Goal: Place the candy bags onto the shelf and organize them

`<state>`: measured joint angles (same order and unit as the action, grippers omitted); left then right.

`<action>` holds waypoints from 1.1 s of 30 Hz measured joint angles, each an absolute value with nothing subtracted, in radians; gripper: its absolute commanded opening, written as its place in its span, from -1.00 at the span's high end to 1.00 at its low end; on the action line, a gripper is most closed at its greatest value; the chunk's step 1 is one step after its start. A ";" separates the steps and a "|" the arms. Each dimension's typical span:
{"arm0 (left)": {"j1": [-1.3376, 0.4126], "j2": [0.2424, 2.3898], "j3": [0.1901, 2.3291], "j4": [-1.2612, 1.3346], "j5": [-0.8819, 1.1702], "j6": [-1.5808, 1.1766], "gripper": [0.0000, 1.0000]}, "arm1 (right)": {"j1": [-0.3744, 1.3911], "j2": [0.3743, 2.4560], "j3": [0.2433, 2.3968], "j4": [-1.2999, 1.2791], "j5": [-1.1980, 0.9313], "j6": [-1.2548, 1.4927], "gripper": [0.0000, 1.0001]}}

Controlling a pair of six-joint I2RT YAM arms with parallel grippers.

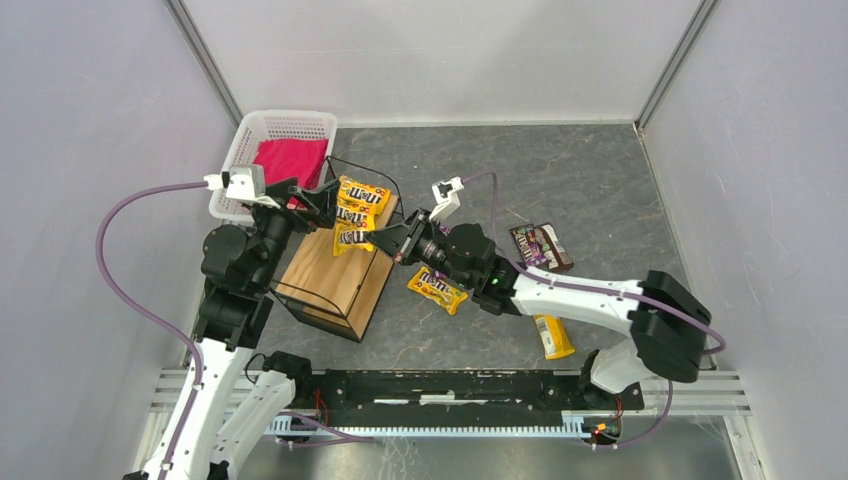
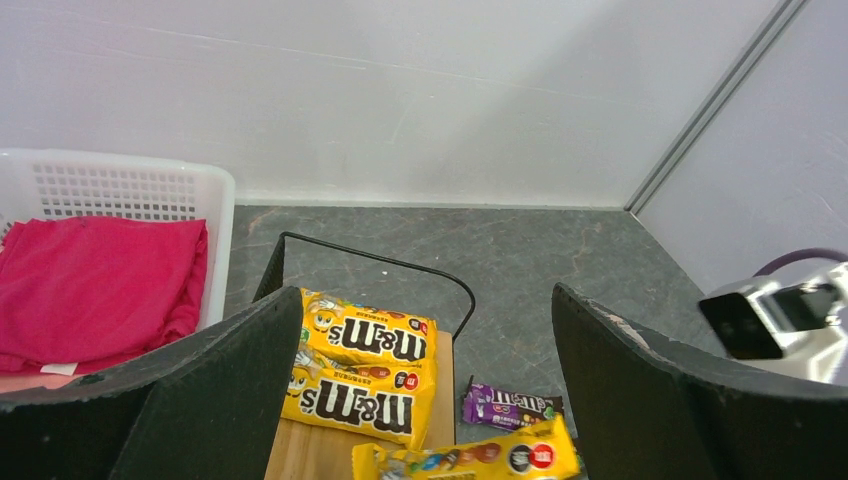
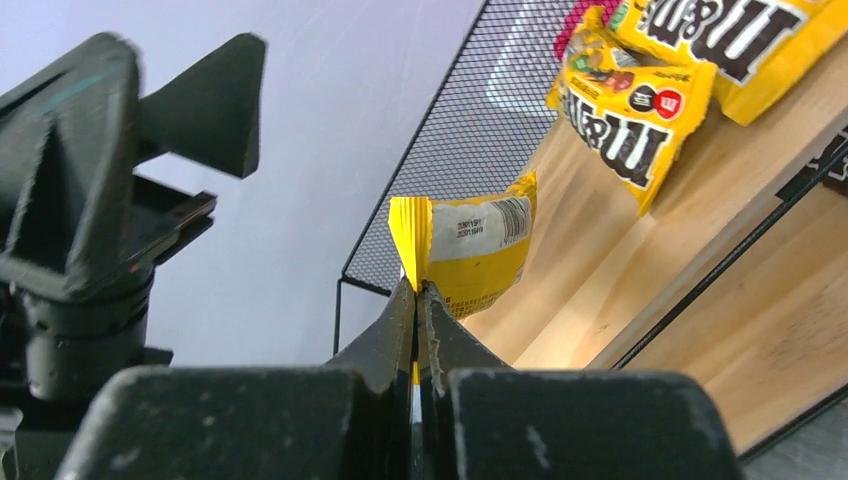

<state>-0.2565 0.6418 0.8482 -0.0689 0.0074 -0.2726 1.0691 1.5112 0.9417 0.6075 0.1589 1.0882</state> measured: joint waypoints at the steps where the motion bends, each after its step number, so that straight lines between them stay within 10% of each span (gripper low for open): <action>1: -0.257 0.643 0.848 -0.069 0.007 -0.272 -1.00 | 1.069 1.519 0.942 0.614 0.160 1.097 0.99; 33: -0.257 0.640 0.848 -0.072 -0.001 -0.272 -1.00 | 1.081 1.798 1.072 0.609 0.301 1.451 0.95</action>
